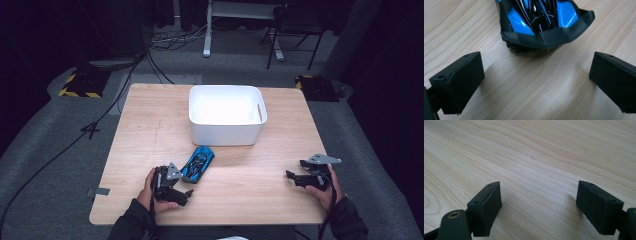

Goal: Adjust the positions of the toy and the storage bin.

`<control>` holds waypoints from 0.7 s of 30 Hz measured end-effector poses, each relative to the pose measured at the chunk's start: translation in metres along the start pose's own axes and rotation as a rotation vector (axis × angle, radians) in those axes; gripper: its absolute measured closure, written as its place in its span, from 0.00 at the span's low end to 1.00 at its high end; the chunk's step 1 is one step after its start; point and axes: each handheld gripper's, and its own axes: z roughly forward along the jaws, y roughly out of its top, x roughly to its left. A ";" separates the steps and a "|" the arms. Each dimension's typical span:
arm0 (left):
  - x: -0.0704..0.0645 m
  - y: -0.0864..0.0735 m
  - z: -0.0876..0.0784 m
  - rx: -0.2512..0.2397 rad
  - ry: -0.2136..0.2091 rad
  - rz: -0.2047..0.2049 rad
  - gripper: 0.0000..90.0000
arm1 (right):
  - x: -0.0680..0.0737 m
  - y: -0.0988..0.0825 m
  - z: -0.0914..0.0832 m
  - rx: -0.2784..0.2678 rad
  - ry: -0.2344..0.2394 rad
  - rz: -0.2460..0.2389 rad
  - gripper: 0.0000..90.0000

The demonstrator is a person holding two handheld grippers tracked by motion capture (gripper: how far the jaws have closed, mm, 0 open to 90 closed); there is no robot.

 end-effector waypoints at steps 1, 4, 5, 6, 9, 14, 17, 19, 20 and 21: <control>0.000 0.001 0.000 -0.003 0.011 0.007 0.00 | 0.000 0.000 0.000 0.000 0.000 0.000 0.23; -0.003 0.002 0.001 0.005 0.029 -0.009 0.00 | 0.000 0.000 0.000 0.000 0.000 -0.001 0.23; -0.004 0.003 0.002 0.007 0.026 -0.019 0.00 | 0.000 0.000 0.000 0.000 0.000 0.000 0.23; -0.004 0.004 0.003 -0.001 0.033 -0.012 0.00 | 0.000 0.000 0.000 0.000 0.000 0.000 0.23; -0.006 0.007 0.005 -0.002 0.040 -0.016 0.00 | 0.000 0.000 0.000 -0.001 0.000 0.000 0.23; -0.006 0.014 0.011 -0.001 0.056 -0.025 0.00 | -0.001 0.000 0.000 0.002 0.000 -0.011 0.22; -0.007 0.019 0.015 -0.005 0.056 -0.034 0.00 | -0.001 0.000 0.000 0.002 0.000 -0.012 0.22; -0.008 0.020 0.017 -0.003 0.057 -0.037 0.00 | -0.001 0.000 0.000 0.002 0.001 -0.011 0.22; -0.008 0.021 0.018 -0.003 0.049 -0.034 0.00 | -0.001 0.000 0.000 0.002 0.001 -0.011 0.22; -0.009 0.022 0.018 -0.001 0.059 -0.032 0.00 | -0.001 0.000 0.000 0.002 0.001 -0.011 0.22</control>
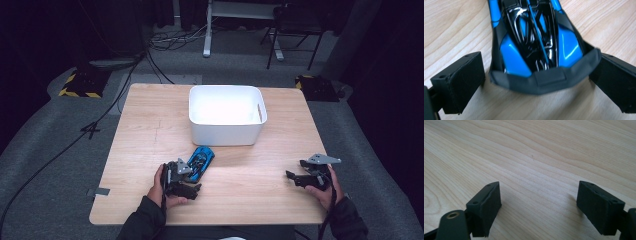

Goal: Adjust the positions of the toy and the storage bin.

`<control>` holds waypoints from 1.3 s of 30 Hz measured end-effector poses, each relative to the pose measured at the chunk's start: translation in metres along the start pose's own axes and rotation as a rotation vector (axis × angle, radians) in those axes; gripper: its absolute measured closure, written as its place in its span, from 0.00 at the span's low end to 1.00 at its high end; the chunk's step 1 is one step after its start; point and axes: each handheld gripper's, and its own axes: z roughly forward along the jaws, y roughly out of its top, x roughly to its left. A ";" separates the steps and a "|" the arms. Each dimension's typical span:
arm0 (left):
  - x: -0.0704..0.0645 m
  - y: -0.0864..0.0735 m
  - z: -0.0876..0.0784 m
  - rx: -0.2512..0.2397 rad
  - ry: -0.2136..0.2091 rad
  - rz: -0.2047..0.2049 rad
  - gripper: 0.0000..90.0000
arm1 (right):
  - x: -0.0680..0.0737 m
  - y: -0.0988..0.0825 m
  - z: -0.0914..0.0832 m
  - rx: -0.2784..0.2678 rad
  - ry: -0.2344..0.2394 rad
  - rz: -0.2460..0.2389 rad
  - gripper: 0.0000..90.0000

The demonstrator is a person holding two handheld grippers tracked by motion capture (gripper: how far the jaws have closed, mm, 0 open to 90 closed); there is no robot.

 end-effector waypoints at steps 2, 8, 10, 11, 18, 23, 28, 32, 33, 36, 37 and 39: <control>-0.002 0.003 0.002 0.006 0.006 -0.003 0.00 | 0.000 0.000 0.000 0.001 0.000 -0.001 0.22; -0.005 0.010 0.008 0.011 0.007 -0.020 0.00 | 0.000 0.000 0.000 0.001 0.001 0.001 0.21; -0.003 0.011 0.009 0.006 0.010 -0.011 0.01 | 0.000 0.000 0.000 0.001 0.001 0.000 0.21; -0.003 0.011 0.009 0.006 0.010 -0.011 0.01 | 0.000 0.000 0.000 0.001 0.001 0.000 0.21; -0.003 0.009 0.007 -0.041 0.048 -0.062 0.19 | 0.000 0.000 0.000 0.002 0.000 -0.001 0.21; -0.003 0.009 0.005 -0.051 0.052 -0.052 0.23 | 0.000 0.000 0.000 0.002 0.001 0.000 0.21; -0.001 0.007 0.003 -0.047 0.047 -0.045 0.25 | 0.000 0.000 0.000 0.002 0.004 -0.001 0.21; 0.001 0.005 0.001 -0.044 0.033 -0.035 0.26 | 0.000 0.000 0.000 0.002 0.005 -0.002 0.19; 0.003 0.004 0.000 -0.047 0.027 -0.026 0.26 | -0.001 0.001 0.000 0.001 0.005 -0.012 0.19; 0.006 -0.001 -0.004 -0.046 0.008 -0.010 0.26 | -0.003 0.002 -0.001 -0.019 0.021 -0.001 0.20; 0.006 -0.001 -0.004 -0.046 0.008 -0.010 0.26 | -0.004 0.003 -0.001 -0.020 0.026 0.002 0.20; 0.010 -0.005 -0.008 -0.040 -0.012 0.013 0.26 | -0.005 0.008 -0.002 -0.035 0.017 0.014 0.20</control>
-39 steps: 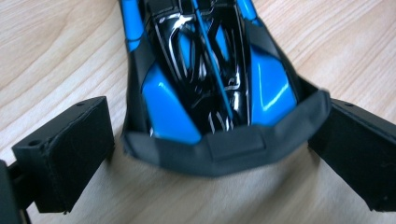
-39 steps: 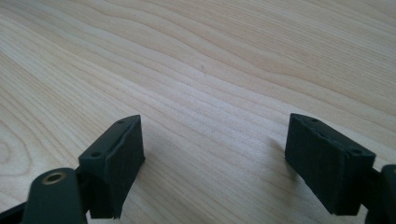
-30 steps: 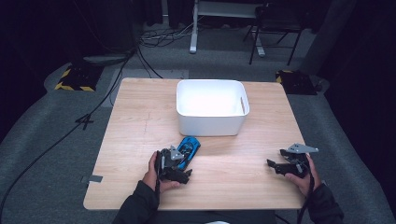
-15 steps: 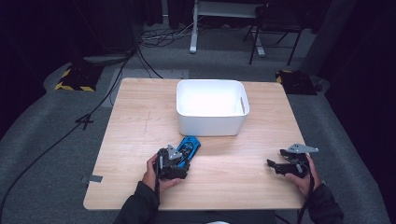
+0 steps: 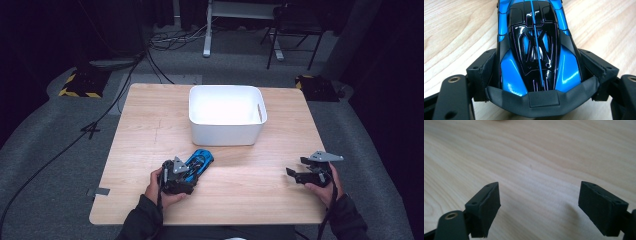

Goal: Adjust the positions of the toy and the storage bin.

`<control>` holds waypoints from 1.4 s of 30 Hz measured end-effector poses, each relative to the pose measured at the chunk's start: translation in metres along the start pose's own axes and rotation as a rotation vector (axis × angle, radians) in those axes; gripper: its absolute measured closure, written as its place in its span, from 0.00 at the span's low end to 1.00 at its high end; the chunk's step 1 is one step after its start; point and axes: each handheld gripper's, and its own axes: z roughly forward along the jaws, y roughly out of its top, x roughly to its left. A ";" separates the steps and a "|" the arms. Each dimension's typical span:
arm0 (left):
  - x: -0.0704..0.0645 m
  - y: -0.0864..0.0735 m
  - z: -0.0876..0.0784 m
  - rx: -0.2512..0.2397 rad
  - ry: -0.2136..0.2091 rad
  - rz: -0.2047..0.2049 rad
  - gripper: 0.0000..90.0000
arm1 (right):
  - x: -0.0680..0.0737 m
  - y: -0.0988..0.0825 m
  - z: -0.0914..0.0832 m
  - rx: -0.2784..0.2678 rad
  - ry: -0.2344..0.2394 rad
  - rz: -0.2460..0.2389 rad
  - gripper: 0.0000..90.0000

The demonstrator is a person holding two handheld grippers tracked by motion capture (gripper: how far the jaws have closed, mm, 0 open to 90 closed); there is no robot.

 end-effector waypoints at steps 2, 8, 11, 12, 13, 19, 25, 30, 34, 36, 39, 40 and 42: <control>0.002 -0.004 -0.003 -0.005 -0.014 0.001 0.26 | -0.001 0.008 -0.003 -0.026 0.001 0.008 0.21; 0.005 -0.010 -0.009 -0.004 -0.036 0.016 0.26 | 0.002 0.051 -0.010 -0.124 0.002 -0.015 0.22; 0.006 -0.013 -0.011 -0.009 -0.030 0.023 0.26 | 0.004 0.073 -0.012 -0.167 0.002 -0.009 0.24; 0.008 -0.015 -0.013 -0.011 -0.031 0.035 0.26 | 0.007 0.097 -0.015 -0.221 0.018 0.009 0.25; 0.009 -0.016 -0.015 -0.006 -0.034 0.039 0.26 | 0.009 0.110 -0.015 -0.241 0.022 0.010 0.25; 0.010 -0.022 -0.018 -0.009 -0.053 0.037 0.26 | 0.018 0.165 -0.010 -0.272 0.018 -0.025 0.25; 0.013 -0.027 -0.023 -0.013 -0.051 0.052 0.26 | 0.022 0.186 0.005 -0.253 0.029 -0.034 0.25; 0.013 -0.028 -0.024 -0.011 -0.056 0.054 0.26 | 0.024 0.201 0.028 -0.194 0.013 -0.020 0.26; 0.013 -0.027 -0.023 -0.012 -0.059 0.046 0.26 | 0.025 0.207 0.042 -0.143 -0.011 -0.011 0.27; 0.014 -0.027 -0.023 -0.013 -0.056 0.053 0.26 | 0.026 0.207 0.048 -0.114 -0.026 -0.014 0.28; 0.014 -0.027 -0.023 -0.013 -0.056 0.054 0.26 | 0.026 0.205 0.056 -0.070 -0.029 -0.006 0.33; 0.014 -0.027 -0.023 -0.011 -0.054 0.055 0.26 | 0.027 0.204 0.057 -0.059 -0.033 0.001 0.33; 0.014 -0.027 -0.023 -0.012 -0.055 0.057 0.26 | 0.028 0.201 0.061 -0.041 -0.003 0.009 0.35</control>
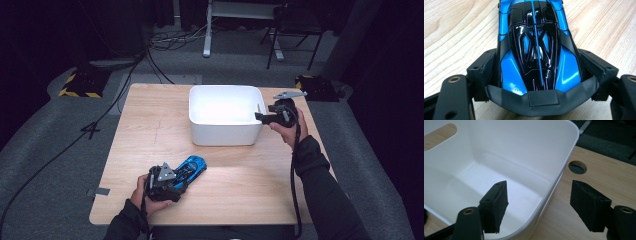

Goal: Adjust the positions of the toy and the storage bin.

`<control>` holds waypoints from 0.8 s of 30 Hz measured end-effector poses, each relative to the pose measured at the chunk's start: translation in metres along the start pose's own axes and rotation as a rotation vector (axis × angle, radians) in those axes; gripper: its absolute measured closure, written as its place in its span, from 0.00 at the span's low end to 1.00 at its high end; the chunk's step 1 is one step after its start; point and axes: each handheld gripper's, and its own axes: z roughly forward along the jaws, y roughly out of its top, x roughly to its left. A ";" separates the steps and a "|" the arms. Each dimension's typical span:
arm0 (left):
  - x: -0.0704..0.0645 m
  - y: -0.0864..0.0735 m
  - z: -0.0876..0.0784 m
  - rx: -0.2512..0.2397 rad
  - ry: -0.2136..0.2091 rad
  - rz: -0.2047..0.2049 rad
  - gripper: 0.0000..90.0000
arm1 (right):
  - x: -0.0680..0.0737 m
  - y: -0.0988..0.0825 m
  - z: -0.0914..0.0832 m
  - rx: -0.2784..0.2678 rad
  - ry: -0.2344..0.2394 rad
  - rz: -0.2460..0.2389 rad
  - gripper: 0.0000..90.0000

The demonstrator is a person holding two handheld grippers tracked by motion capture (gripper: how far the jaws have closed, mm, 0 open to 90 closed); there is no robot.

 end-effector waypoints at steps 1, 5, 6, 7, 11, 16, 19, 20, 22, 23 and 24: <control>0.000 0.000 0.000 0.000 -0.003 -0.003 0.26 | 0.001 -0.001 0.001 0.012 0.000 -0.005 0.37; 0.000 0.000 0.000 -0.001 0.002 0.001 0.26 | -0.001 -0.007 0.003 0.013 0.032 0.009 0.41; 0.000 0.000 0.001 -0.001 -0.002 -0.002 0.26 | -0.001 -0.007 0.003 0.013 0.042 0.017 0.44; 0.000 0.000 0.001 0.000 -0.002 -0.001 0.26 | -0.002 -0.008 0.003 0.014 0.061 0.024 0.45; 0.000 0.001 0.001 0.001 -0.001 -0.001 0.26 | -0.001 -0.010 0.004 0.044 0.066 0.017 0.46; 0.000 0.000 0.001 -0.001 -0.005 -0.005 0.26 | 0.001 -0.012 -0.001 0.064 0.041 -0.004 0.48; 0.000 0.001 0.001 0.001 -0.005 0.000 0.26 | 0.002 -0.016 -0.007 0.067 0.026 -0.017 0.47; 0.000 0.001 0.001 0.001 -0.005 0.000 0.26 | 0.001 -0.017 -0.009 0.069 0.028 -0.017 0.47; 0.000 0.001 0.001 0.001 -0.005 0.000 0.26 | -0.001 -0.021 -0.012 0.063 0.036 -0.004 0.47; 0.000 0.001 0.001 0.001 -0.004 -0.002 0.26 | -0.001 -0.023 -0.014 0.064 0.039 -0.007 0.47; 0.000 0.000 0.001 0.001 -0.011 -0.012 0.26 | -0.001 -0.024 -0.016 0.059 0.036 -0.006 0.47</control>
